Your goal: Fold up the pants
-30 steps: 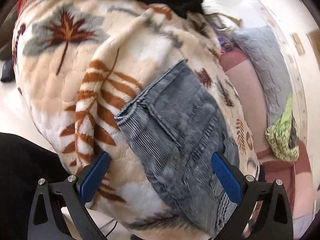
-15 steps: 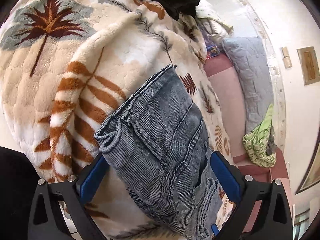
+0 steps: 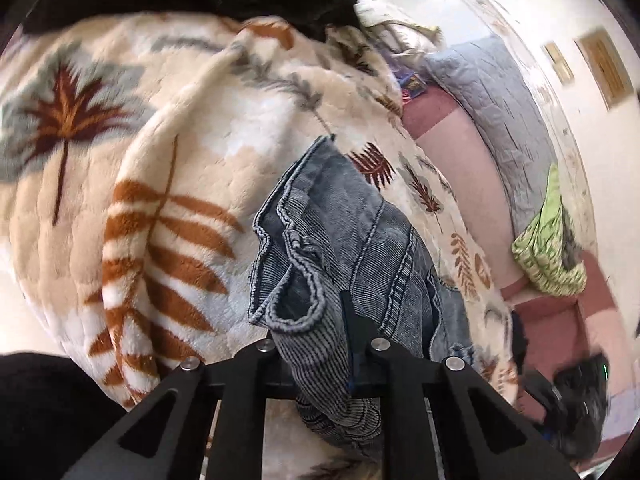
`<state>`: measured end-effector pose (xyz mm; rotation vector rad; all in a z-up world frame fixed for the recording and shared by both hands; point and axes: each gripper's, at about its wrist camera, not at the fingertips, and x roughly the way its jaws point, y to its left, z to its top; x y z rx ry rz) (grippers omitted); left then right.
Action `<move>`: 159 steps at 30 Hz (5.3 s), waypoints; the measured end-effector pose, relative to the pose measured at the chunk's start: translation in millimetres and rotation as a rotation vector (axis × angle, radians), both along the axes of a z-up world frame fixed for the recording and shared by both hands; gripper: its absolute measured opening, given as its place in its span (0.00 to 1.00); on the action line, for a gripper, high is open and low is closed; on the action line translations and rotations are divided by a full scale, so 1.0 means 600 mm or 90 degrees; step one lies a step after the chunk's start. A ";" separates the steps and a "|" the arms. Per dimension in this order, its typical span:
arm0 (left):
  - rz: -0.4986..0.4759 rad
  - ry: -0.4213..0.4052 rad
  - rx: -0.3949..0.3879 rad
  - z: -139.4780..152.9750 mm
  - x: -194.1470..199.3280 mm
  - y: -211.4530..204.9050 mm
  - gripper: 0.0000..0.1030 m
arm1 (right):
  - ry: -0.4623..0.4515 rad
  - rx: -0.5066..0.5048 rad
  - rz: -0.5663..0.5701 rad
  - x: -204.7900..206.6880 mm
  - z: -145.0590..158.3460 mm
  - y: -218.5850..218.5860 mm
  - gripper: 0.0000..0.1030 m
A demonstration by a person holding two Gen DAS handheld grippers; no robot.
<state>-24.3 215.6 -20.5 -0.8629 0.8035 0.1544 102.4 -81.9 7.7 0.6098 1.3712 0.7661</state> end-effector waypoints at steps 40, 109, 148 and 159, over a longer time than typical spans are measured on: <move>-0.033 0.028 0.188 0.015 0.000 -0.047 0.15 | 0.042 -0.131 -0.039 0.093 -0.064 0.057 0.66; -0.370 -0.047 0.363 0.053 0.025 -0.356 0.73 | 0.091 0.147 -0.320 -0.193 -0.040 -0.324 0.63; -0.407 -0.068 0.507 0.038 0.007 -0.392 0.78 | -0.183 -0.129 -0.314 -0.203 0.118 -0.293 0.22; -0.363 -0.153 0.446 0.095 -0.012 -0.371 0.78 | -0.069 -0.176 -0.233 -0.168 0.025 -0.280 0.21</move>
